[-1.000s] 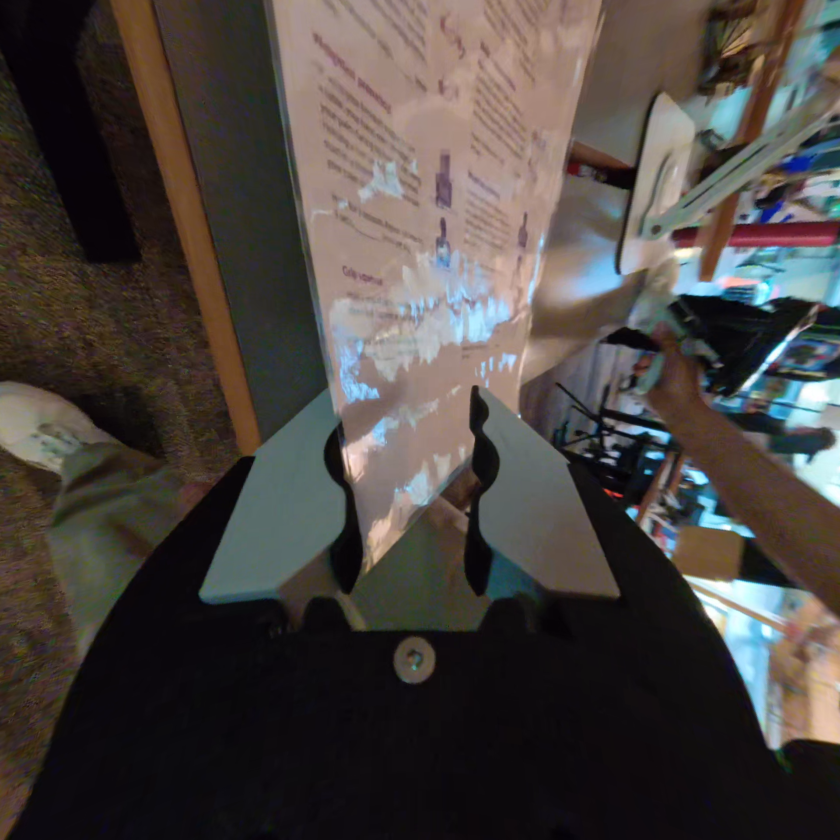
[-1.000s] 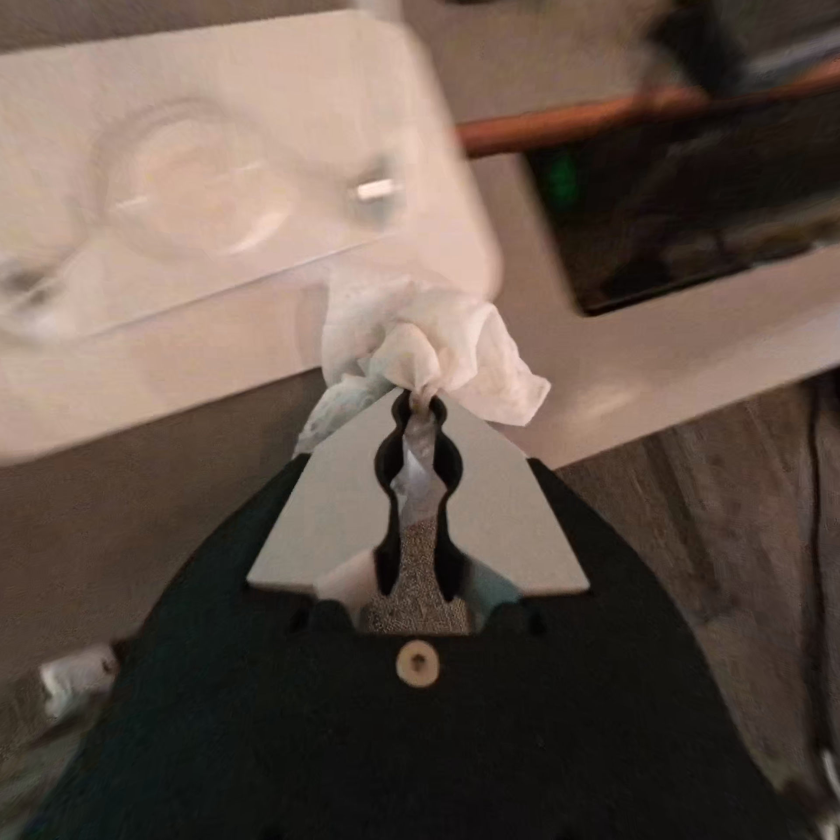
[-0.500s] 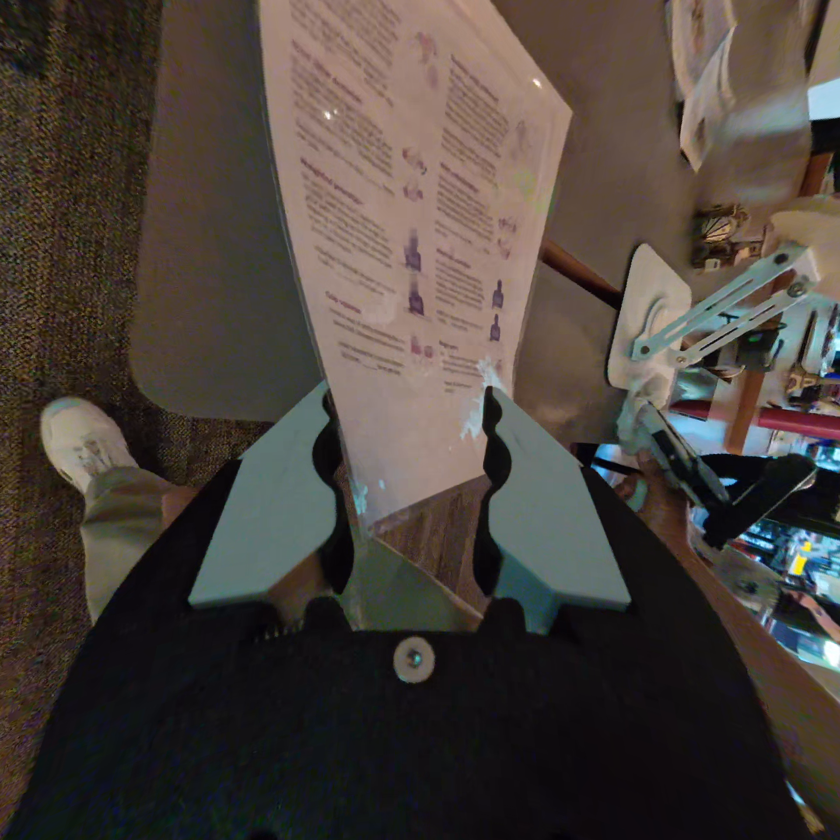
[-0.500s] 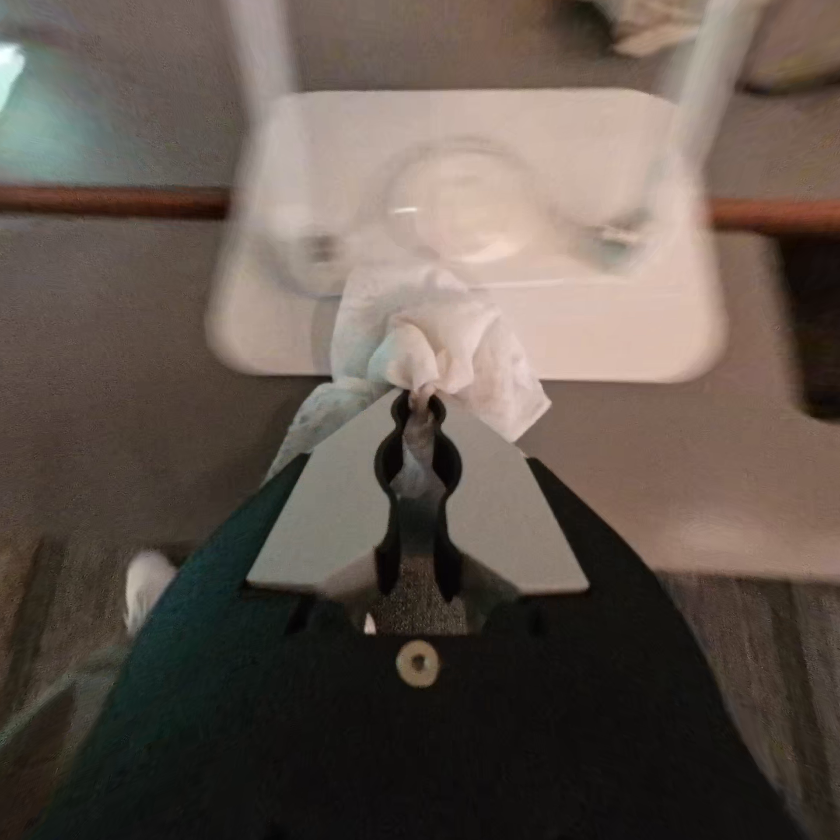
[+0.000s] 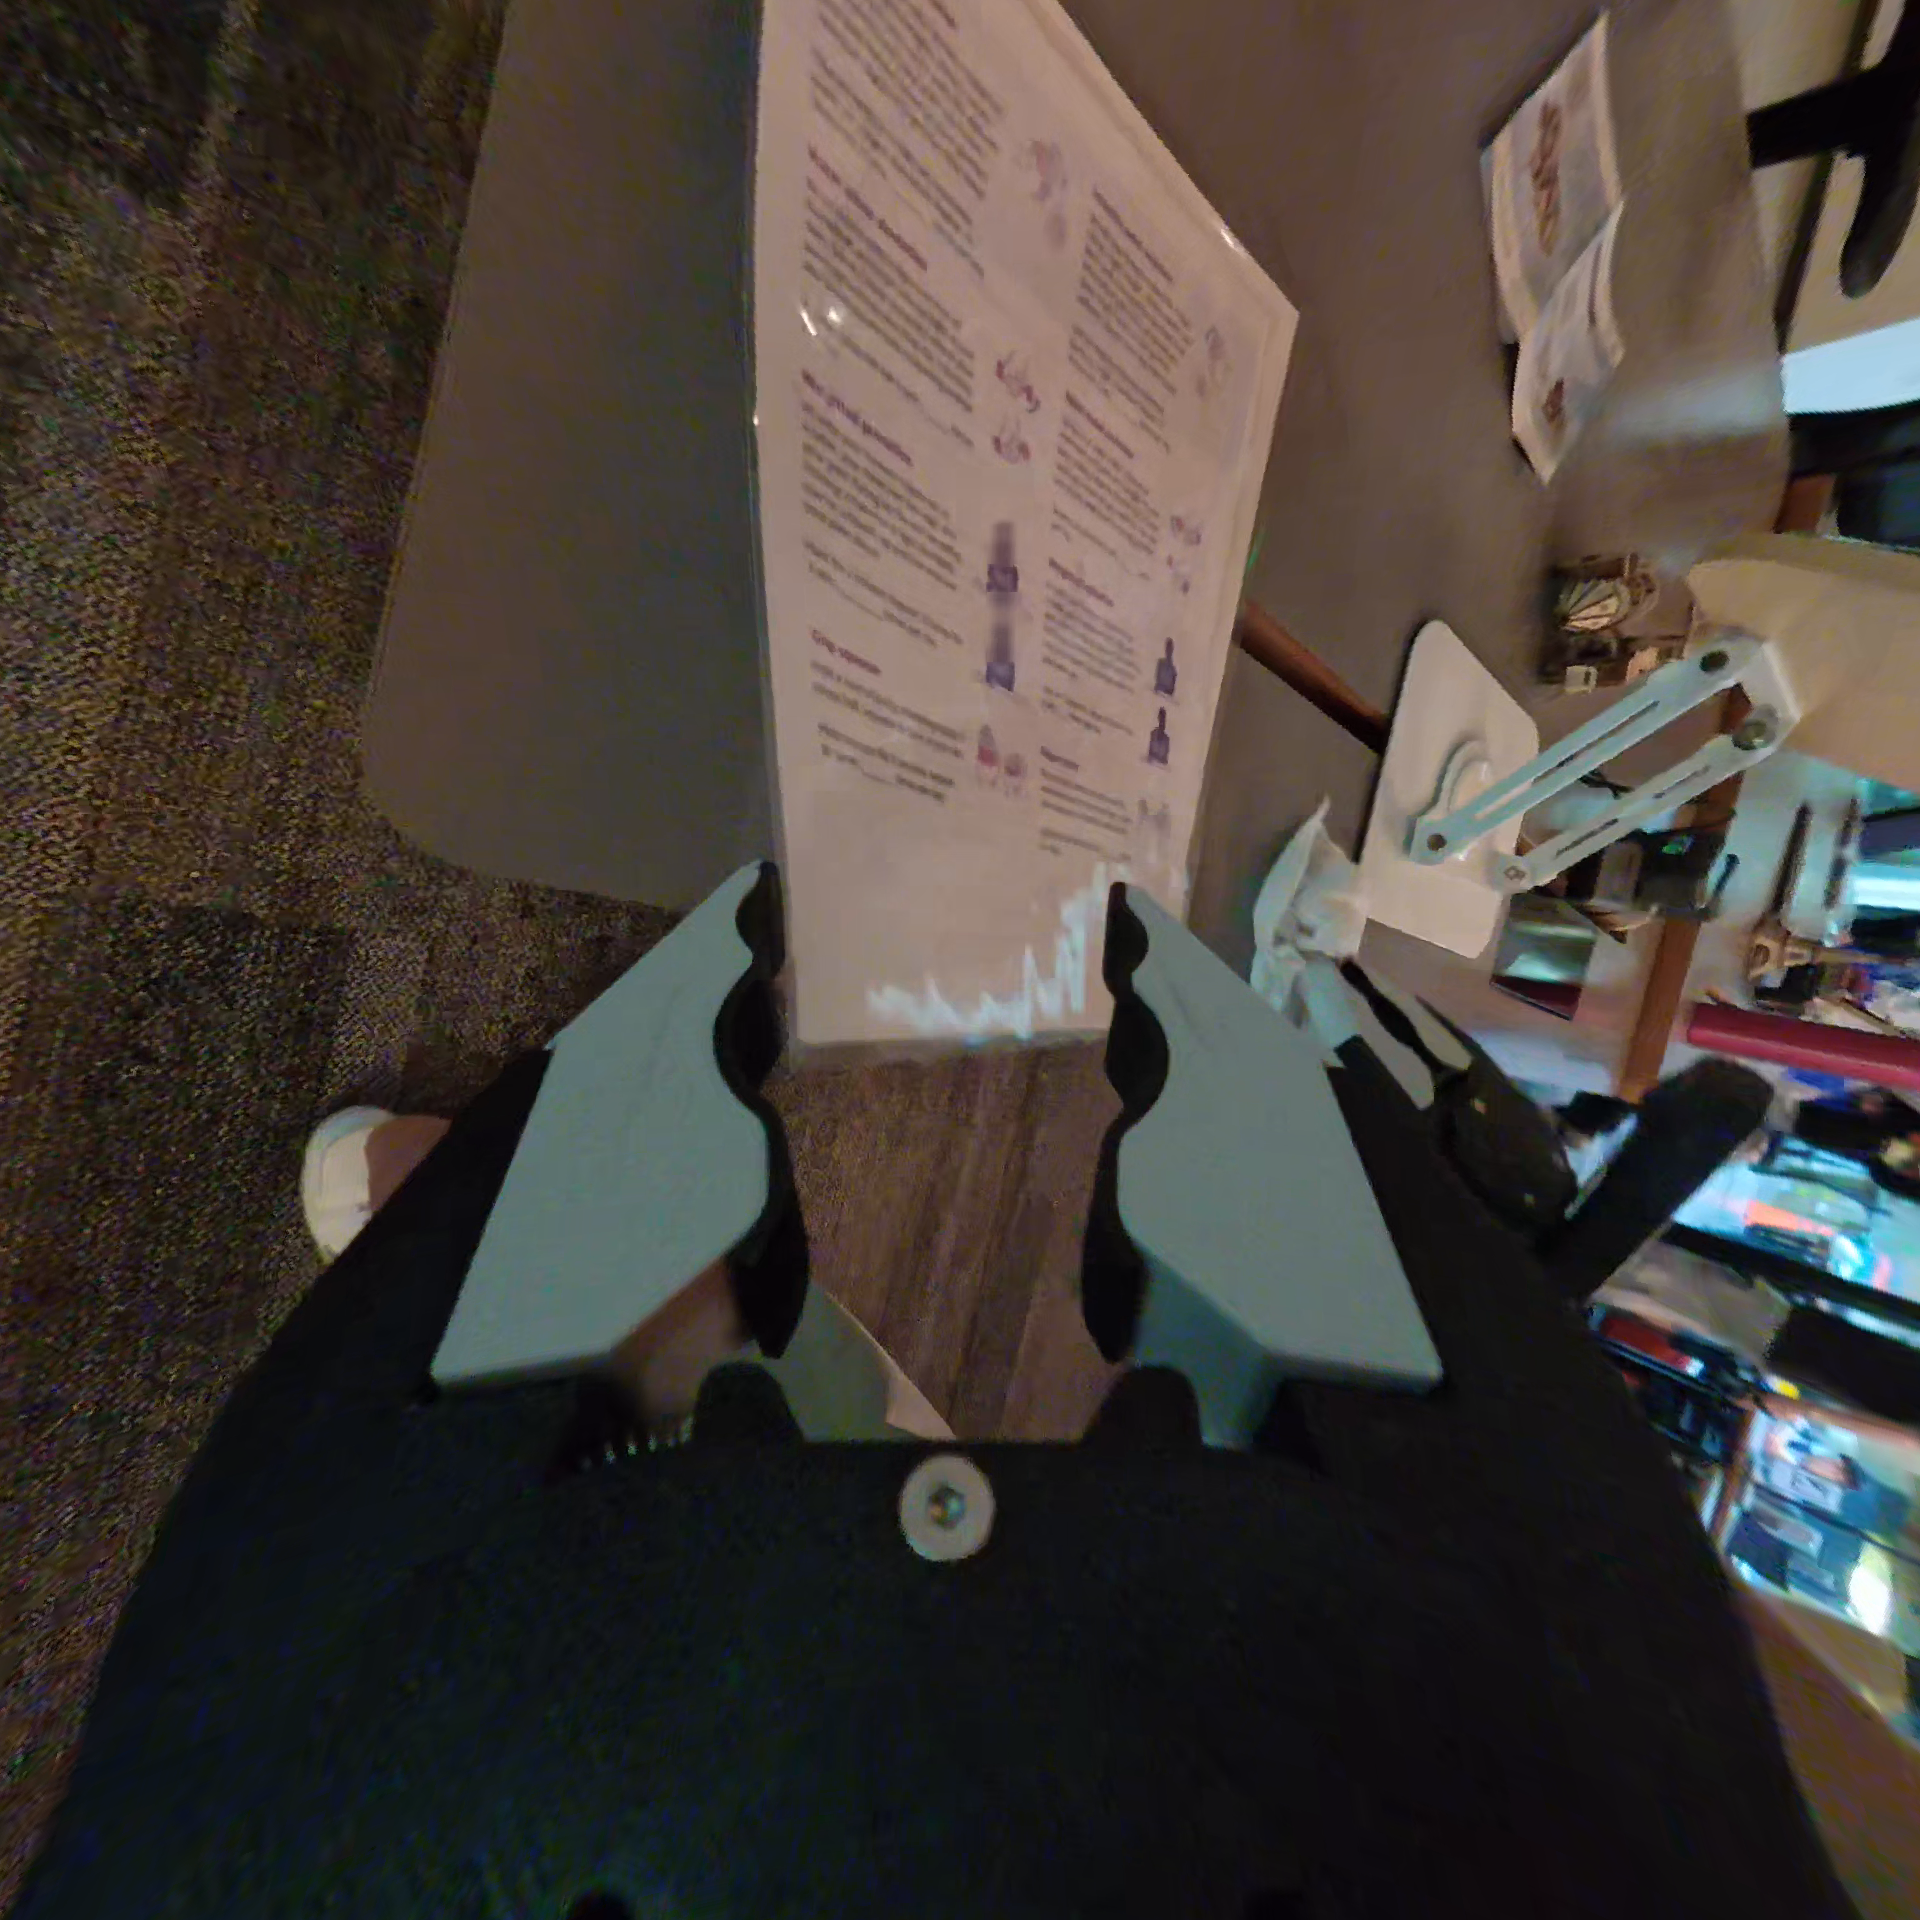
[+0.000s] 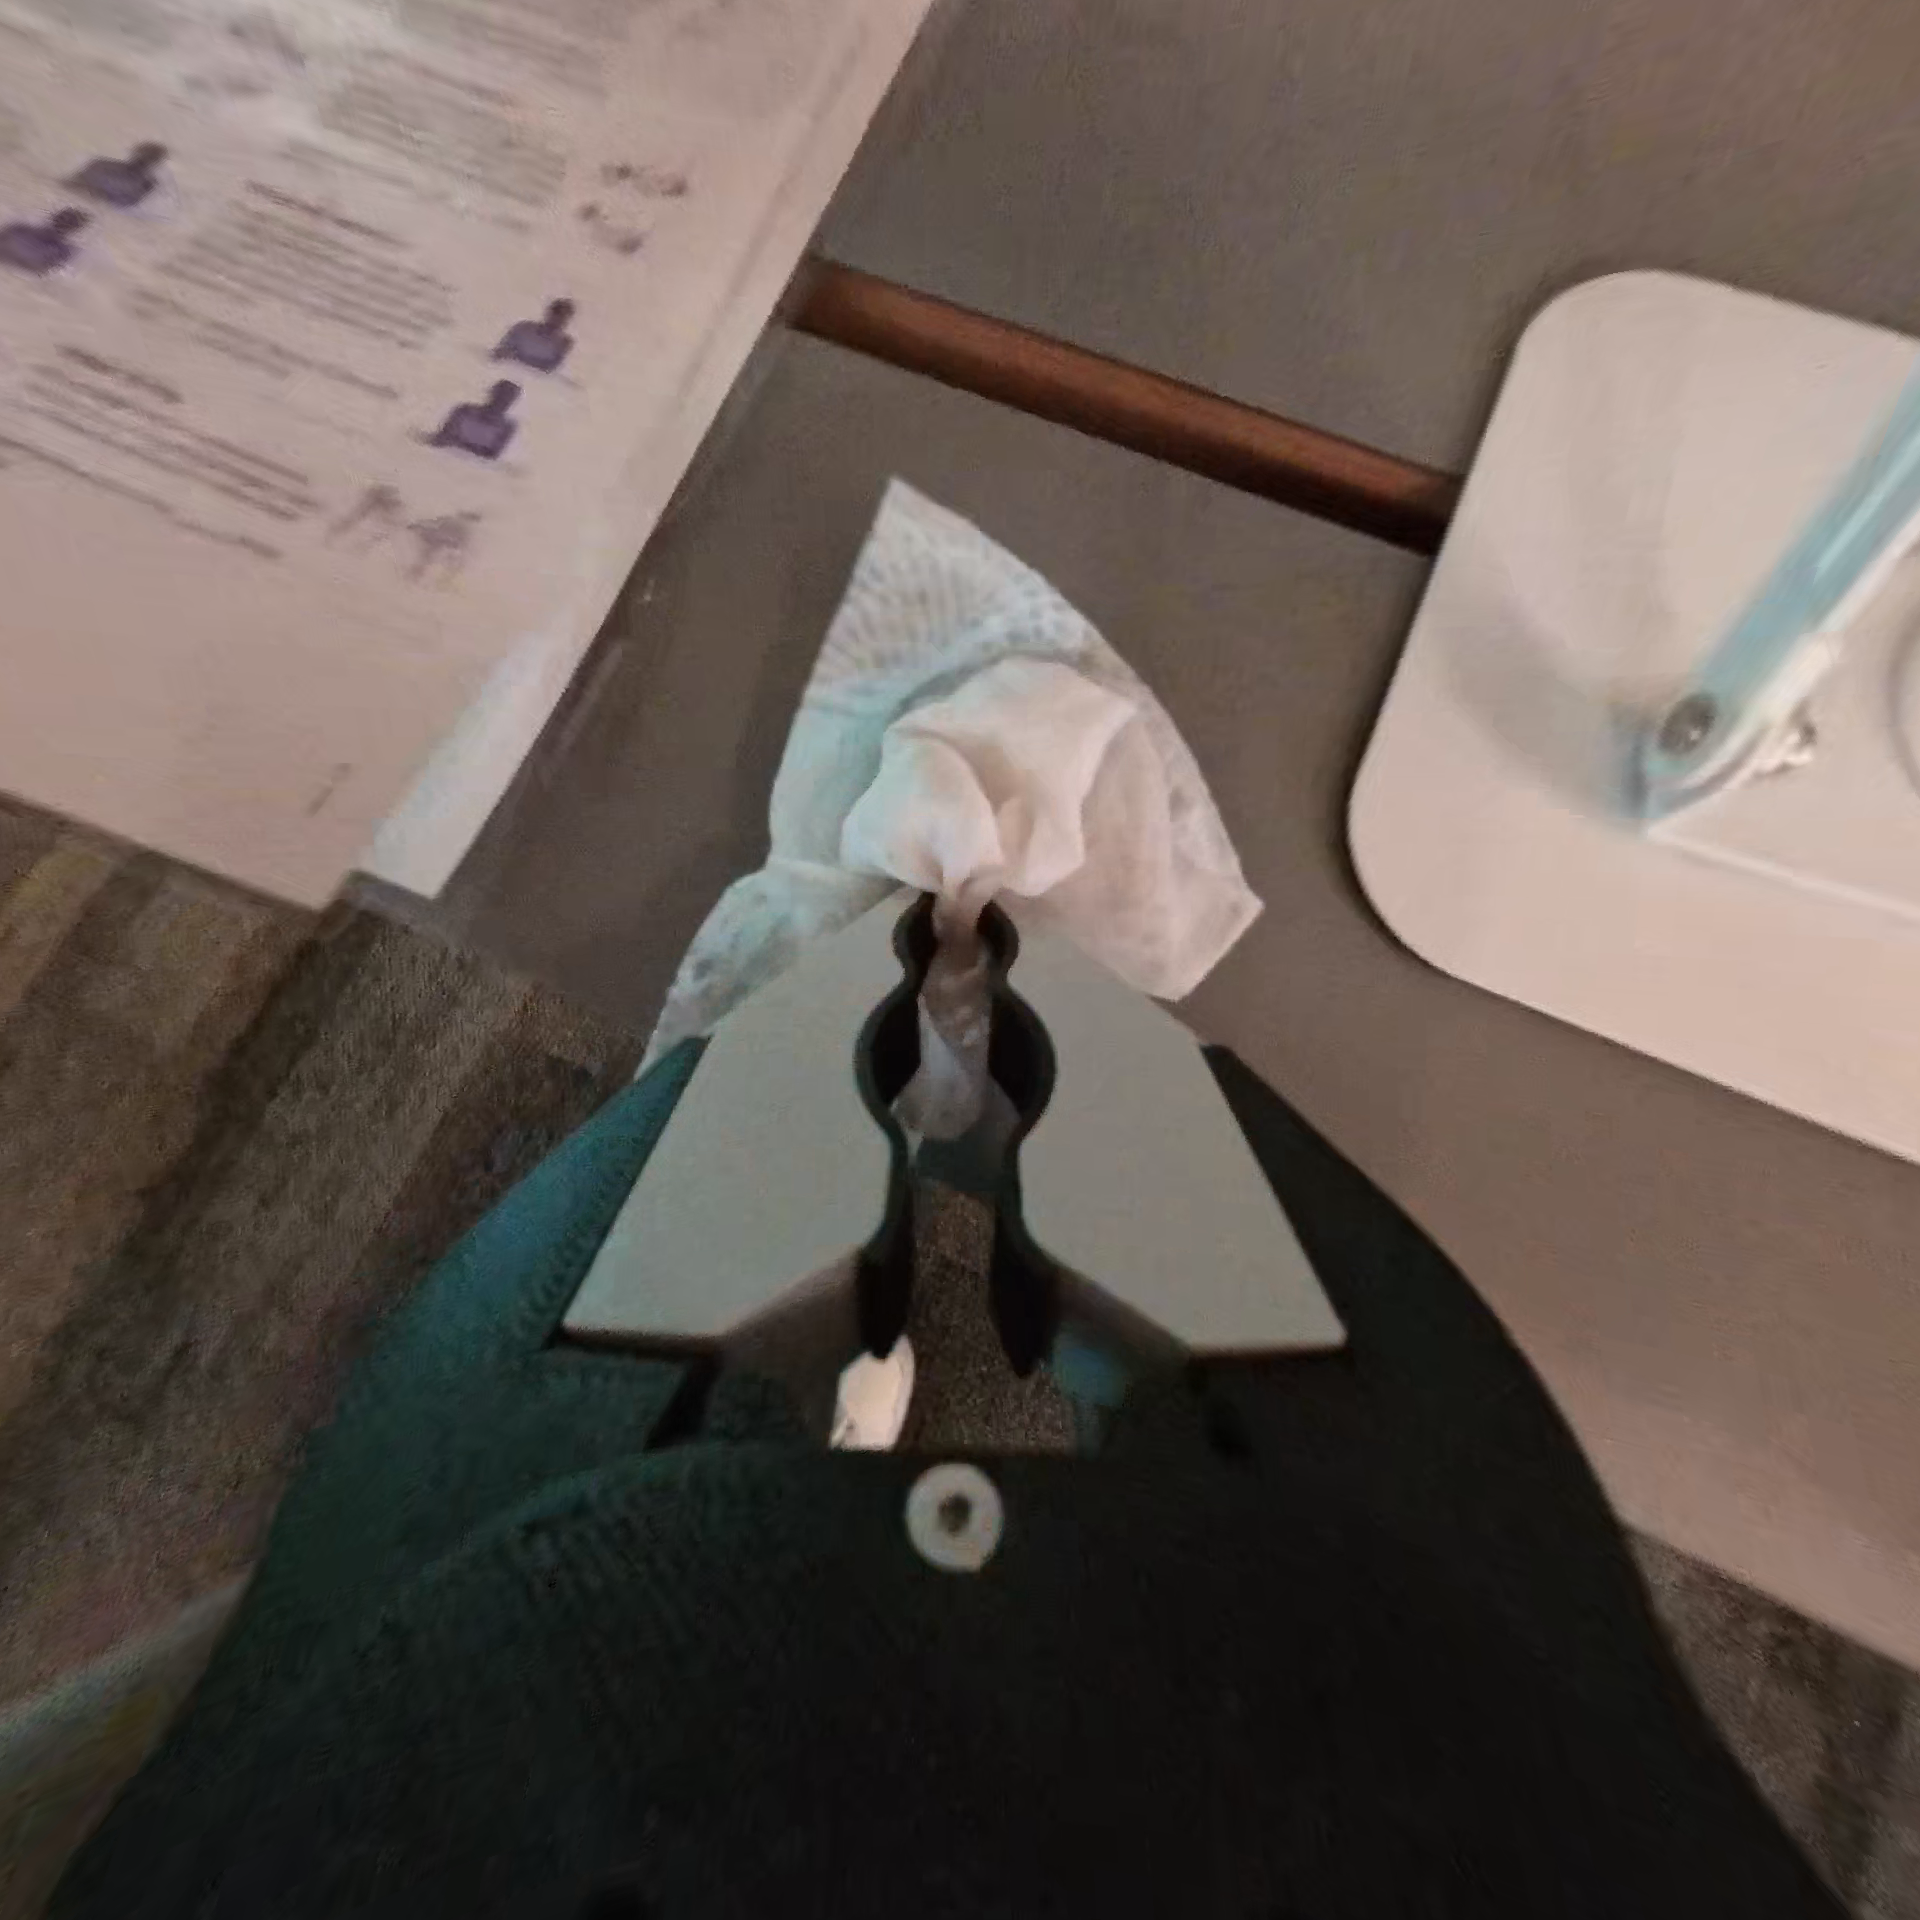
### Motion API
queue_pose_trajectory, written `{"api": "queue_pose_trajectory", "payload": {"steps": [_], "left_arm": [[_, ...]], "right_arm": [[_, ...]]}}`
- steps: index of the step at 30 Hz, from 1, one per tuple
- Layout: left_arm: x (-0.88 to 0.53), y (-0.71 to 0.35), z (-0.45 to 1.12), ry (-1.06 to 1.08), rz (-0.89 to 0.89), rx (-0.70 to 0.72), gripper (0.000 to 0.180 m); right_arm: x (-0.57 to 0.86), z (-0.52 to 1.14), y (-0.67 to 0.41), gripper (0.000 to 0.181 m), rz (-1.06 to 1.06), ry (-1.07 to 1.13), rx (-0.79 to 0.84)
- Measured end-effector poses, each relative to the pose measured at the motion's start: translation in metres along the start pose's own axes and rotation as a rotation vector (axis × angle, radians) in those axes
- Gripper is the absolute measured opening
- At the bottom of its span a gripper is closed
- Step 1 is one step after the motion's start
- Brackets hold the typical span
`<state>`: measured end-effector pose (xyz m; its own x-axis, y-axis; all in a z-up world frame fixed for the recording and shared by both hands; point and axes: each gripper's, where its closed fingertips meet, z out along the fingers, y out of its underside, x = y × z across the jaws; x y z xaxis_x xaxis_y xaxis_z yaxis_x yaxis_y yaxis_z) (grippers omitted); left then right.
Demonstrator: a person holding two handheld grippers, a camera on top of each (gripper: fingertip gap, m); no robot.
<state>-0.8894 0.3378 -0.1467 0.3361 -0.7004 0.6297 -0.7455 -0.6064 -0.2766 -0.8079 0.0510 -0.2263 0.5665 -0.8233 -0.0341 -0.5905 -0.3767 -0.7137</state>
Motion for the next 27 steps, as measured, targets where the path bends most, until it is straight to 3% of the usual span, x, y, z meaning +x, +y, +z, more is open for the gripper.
{"api": "queue_pose_trajectory", "payload": {"steps": [3,8,10,14,16,18,20,24,27], "left_arm": [[-0.008,0.003,-0.015,0.037,0.019,-0.010,0.057],[-0.015,-0.005,-0.032,0.177,-0.055,0.048,0.057],[-0.021,0.000,-0.041,0.227,-0.083,0.049,0.057],[-0.043,0.016,-0.079,0.261,-0.058,0.009,0.056],[-0.059,0.021,-0.107,0.265,-0.020,-0.001,0.056],[-0.083,0.023,-0.138,0.243,0.017,0.004,0.056],[-0.112,0.022,-0.168,0.201,0.032,0.030,0.056],[-0.161,0.009,-0.207,0.177,-0.082,0.121,0.054],[-0.182,-0.022,-0.209,0.190,-0.176,0.160,0.049]], "right_arm": [[0.061,-0.017,0.014,0.005,0.075,0.140,-0.020],[0.106,-0.042,0.035,0.005,0.442,0.352,-0.010],[0.058,-0.025,0.021,0.005,0.407,0.299,0.001],[-0.052,0.007,-0.006,0.006,0.081,0.122,-0.108],[-0.048,-0.002,-0.007,0.005,0.172,0.168,-0.169],[-0.033,-0.025,-0.026,0.005,0.283,0.239,-0.077],[-0.032,-0.048,-0.049,0.005,0.268,0.279,0.005],[-0.103,-0.035,-0.091,0.005,0.232,0.128,0.049],[-0.158,0.023,-0.128,0.005,0.085,0.083,0.053]]}}
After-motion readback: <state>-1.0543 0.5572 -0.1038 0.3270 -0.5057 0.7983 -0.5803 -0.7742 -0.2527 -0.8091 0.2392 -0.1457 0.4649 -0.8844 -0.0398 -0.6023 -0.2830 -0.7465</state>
